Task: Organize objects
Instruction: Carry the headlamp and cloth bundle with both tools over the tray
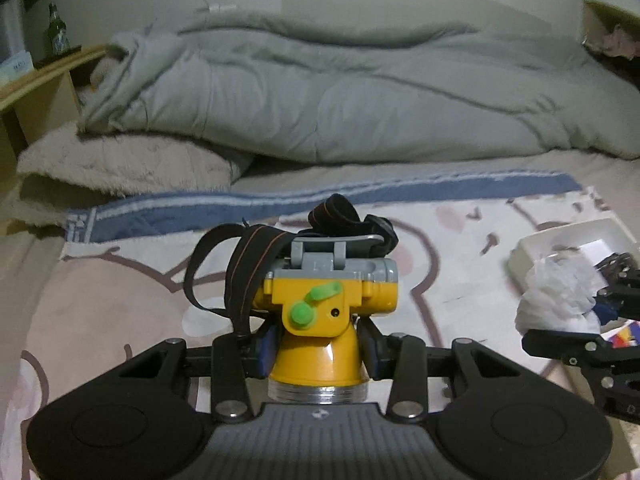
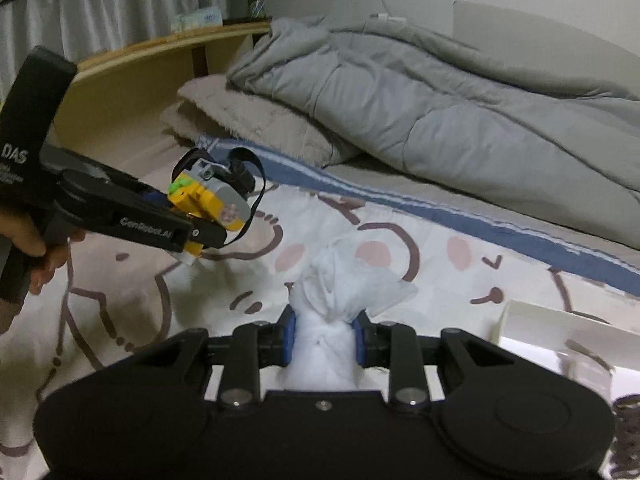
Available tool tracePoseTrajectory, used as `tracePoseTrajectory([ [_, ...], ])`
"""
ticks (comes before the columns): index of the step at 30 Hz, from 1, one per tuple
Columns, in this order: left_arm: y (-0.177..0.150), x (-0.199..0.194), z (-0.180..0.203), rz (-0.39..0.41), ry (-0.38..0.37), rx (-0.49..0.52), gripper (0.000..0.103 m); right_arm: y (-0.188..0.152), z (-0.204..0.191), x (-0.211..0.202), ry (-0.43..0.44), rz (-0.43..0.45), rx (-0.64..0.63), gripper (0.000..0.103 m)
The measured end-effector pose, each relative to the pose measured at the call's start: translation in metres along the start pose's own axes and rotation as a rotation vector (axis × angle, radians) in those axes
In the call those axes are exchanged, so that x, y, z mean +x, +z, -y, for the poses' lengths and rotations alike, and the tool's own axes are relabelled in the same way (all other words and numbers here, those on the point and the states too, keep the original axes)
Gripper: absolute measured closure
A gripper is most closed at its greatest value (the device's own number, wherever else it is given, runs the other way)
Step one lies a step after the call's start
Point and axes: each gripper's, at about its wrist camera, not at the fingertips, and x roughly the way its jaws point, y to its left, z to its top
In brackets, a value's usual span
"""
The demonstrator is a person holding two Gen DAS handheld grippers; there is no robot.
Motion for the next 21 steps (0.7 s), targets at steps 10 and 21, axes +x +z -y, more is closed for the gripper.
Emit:
tracePoseTrajectory([
  [10,-0.011,-0.060,0.027,0.062,-0.031,-0.019,0.060,-0.003,0.001,-0.066,-0.063,0.034,0.034,0.074],
  [21,-0.032,-0.096,0.062,0.094,-0.060,-0.028,0.060,-0.021,0.005,-0.117,-0.125,0.044,0.097,0.074],
])
